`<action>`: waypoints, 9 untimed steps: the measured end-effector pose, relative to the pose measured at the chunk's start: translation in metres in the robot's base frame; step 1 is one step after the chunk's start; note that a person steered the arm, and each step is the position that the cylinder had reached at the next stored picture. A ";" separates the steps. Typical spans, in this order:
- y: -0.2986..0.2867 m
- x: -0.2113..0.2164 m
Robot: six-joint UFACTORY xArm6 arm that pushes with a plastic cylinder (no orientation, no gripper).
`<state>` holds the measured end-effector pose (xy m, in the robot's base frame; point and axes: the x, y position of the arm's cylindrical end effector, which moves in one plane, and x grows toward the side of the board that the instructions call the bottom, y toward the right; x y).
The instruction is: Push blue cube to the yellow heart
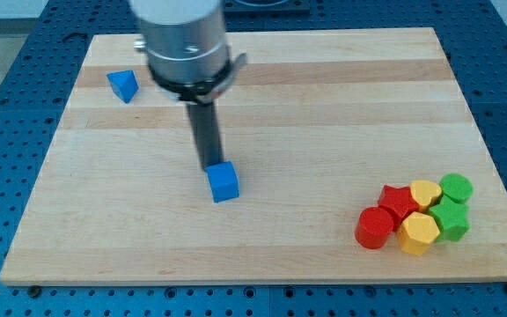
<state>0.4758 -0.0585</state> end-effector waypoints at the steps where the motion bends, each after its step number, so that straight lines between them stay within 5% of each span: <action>1: -0.016 0.000; 3: -0.054 0.026; 6: 0.054 0.030; 9: 0.048 0.068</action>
<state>0.5438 -0.0101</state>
